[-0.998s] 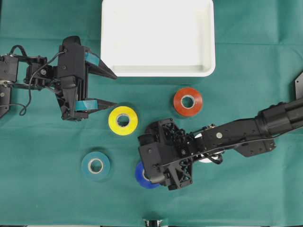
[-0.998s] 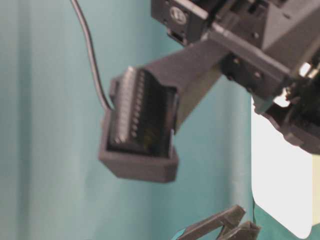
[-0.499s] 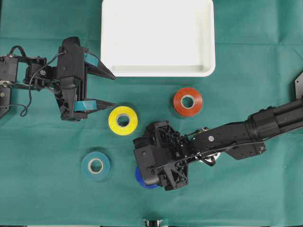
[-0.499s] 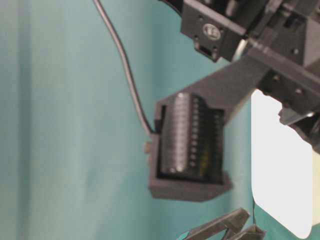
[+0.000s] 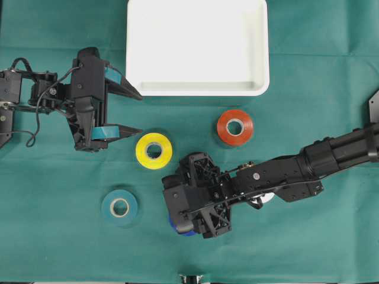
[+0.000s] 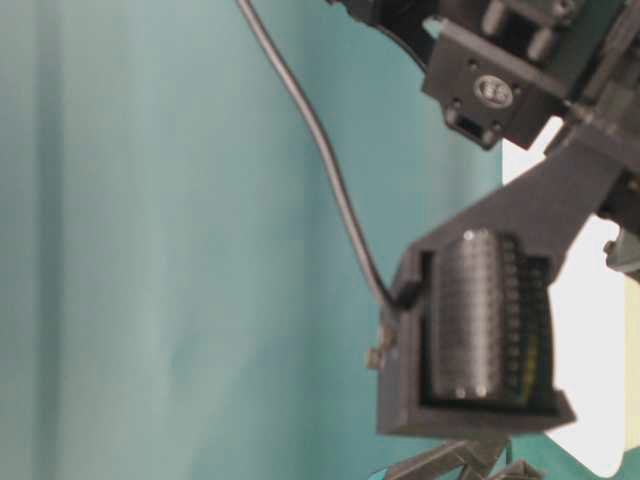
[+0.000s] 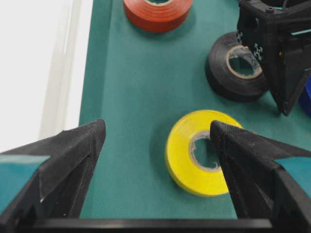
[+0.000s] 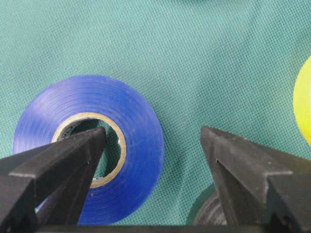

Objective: Put the tape alternately from left to right into the white case.
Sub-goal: 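Close the right gripper on the blue roll and lift it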

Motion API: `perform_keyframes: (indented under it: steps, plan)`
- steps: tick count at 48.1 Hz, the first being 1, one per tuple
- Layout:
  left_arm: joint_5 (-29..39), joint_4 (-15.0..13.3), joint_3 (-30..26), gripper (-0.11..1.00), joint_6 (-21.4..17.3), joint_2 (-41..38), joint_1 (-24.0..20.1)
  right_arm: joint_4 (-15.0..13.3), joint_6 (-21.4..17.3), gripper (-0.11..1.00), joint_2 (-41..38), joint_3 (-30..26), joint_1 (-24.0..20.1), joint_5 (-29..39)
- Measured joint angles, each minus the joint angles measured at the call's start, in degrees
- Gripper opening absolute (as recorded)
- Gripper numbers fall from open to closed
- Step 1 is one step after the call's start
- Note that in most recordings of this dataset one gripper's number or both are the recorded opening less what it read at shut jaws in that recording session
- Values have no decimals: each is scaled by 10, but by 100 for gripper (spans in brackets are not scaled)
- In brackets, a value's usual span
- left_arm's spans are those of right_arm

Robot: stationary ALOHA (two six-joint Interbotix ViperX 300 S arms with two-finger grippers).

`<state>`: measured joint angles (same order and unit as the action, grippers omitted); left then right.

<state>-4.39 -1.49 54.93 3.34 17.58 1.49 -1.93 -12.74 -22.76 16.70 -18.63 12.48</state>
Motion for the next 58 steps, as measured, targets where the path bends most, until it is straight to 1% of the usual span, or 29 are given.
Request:
perform_keyframes:
  steps: [3,5,8,10,12,15,18,20,39,50,58]
  plan:
    - [0,-1,1,95,0,0,0,-1,0,81,0,-1,1,0]
    - [0,0,2,95,0,0,0,-1,-1,76,0,-1,1,-1]
    - [0,0,1,95,0,0,1,-3,-1,63,0,-2,1,0]
    - [0,0,2,95,0,0,1,-6,-1,51,0,-2,1,0]
    - [-1,0,2,95,0,1,0,-12,-1,37,0,-2,1,0]
    - [0,0,1,95,0,0,0,-18,-1,21,0,-2,1,0]
    - [0,0,2,95,0,0,0,-19,-1,8,0,-2,-1,0]
    - [0,0,2,95,0,1,0,-20,0,3,0,-2,-1,0]
    - [-1,-1,2,95,0,0,1,-21,-2,3,3,-2,-2,0]
    - [0,0,2,95,0,0,0,-21,-14,2,47,-3,-14,2]
    - [0,-1,2,95,0,0,1,-21,-15,2,63,-2,-17,7]
